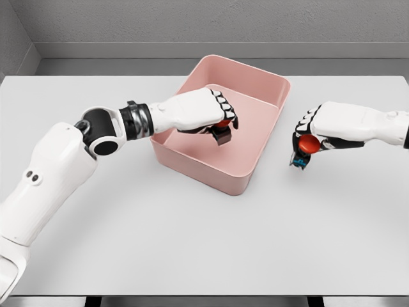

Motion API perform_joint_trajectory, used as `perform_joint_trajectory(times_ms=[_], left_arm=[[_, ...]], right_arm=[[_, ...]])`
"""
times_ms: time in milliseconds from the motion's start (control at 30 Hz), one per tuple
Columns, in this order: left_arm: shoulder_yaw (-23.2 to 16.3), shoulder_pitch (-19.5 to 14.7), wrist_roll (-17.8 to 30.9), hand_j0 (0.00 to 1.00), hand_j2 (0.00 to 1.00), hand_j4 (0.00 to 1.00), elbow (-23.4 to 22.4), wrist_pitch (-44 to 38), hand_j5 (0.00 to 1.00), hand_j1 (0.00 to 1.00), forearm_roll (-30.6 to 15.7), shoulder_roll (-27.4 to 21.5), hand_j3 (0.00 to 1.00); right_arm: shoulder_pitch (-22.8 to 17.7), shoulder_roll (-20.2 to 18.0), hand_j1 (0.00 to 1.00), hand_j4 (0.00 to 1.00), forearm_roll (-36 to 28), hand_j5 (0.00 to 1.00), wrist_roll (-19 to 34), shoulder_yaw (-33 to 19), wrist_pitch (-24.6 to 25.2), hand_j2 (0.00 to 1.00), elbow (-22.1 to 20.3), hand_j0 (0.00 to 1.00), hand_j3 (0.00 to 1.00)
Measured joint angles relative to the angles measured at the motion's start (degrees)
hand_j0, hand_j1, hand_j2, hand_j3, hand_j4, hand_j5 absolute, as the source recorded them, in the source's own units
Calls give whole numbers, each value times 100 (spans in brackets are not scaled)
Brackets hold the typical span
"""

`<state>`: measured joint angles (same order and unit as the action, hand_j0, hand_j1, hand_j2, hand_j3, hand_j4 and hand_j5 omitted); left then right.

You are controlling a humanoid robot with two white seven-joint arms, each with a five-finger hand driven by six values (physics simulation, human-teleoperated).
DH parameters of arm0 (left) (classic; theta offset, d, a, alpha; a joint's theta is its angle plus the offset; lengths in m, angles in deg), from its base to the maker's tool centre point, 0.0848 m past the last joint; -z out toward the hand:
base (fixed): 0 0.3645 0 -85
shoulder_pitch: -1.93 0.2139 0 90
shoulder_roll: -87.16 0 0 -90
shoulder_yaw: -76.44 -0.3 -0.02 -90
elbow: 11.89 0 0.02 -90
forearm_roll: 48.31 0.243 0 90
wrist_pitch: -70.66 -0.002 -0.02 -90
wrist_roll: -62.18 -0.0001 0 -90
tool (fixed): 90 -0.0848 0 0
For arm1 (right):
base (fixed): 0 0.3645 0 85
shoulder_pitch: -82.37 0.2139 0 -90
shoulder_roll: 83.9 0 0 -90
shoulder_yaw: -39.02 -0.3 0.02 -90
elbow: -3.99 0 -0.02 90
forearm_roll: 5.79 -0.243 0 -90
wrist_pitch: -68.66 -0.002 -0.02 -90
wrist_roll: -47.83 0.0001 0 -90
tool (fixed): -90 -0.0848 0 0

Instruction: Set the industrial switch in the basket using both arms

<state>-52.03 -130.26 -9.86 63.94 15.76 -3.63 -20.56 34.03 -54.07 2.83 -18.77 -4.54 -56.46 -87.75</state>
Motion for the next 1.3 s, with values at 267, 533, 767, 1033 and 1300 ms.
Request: perform_joint_trajectory(times_ms=[267, 533, 767, 1033, 1300], left_arm=[[0, -9, 17, 85, 85, 85, 23, 0, 85, 85, 3, 6, 85], [0, -9, 114, 100, 100, 100, 43, 0, 100, 100, 5, 28, 100], [-2, -88, 144, 100, 100, 100, 240, 0, 100, 100, -135, -67, 100], [-717, -97, 307, 100, 100, 100, 1788, 1, 100, 100, -2329, -2801, 100], [-770, 62, 312, 100, 100, 100, 2026, 0, 100, 100, -2675, -3897, 100]], right_arm=[[97, 72, 40, 40, -103, 40, 0, 1, 0, 40, 0, 40, 40], [220, 187, 40, 40, -137, 40, 2, 1, -1, 40, 0, 40, 40], [299, 291, 40, 40, -144, 40, 5, 8, -1, 40, 34, 40, 40], [413, 449, 40, 40, -146, 40, 14, 17, 0, 40, 43, 40, 40], [554, 658, 39, 39, -144, 39, 24, 32, 0, 39, 59, 39, 39]])
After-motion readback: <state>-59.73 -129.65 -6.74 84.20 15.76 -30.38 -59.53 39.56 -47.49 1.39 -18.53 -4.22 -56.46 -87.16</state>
